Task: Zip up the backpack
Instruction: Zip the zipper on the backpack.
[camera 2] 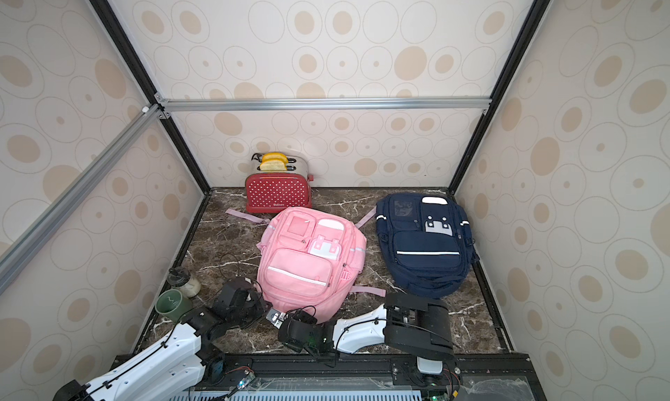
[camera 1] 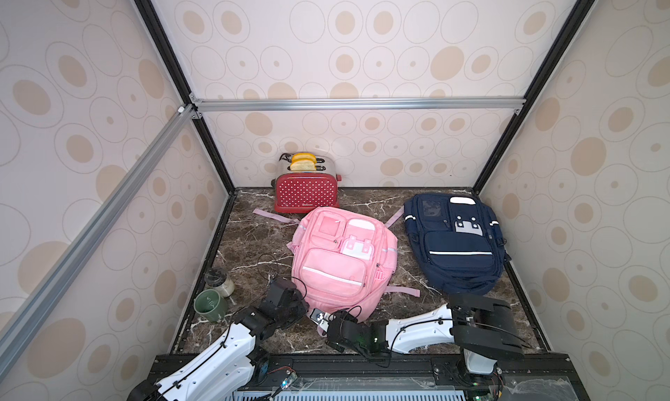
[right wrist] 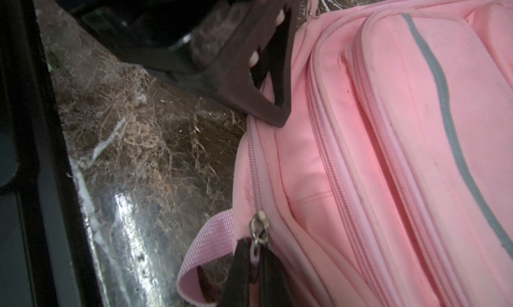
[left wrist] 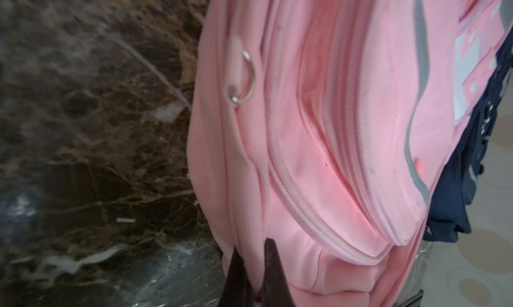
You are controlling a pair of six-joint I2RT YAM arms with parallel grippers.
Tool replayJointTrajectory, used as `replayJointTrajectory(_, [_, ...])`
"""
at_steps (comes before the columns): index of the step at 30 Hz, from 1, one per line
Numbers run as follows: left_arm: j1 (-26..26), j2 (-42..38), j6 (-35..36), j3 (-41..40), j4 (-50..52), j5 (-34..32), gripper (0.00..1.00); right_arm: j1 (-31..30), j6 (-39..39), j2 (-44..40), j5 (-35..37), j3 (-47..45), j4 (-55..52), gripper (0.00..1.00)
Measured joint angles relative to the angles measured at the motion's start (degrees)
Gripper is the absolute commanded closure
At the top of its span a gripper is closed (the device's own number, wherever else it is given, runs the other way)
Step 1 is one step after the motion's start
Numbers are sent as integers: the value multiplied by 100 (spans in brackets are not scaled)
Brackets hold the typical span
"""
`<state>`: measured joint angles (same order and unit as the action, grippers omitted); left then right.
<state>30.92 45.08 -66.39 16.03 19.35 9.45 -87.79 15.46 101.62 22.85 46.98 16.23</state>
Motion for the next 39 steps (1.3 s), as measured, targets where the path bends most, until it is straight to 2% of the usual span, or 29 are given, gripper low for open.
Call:
replayJointTrajectory(7, [59,-68,492,304,573,-330,100,-13,9,-2,-26,-61,184,100])
replayJointTrajectory(15, [-13,42,643,304,610,-232,100,-22,-190,-68,-74,-81,24,100])
replayJointTrajectory(22, [-33,151,756,319,507,-72,100,-24,-179,-424,15,-411,-168,100])
replayJointTrajectory(39, [-74,138,1056,452,780,-160,100,7,127,-1250,114,-861,-1126,100])
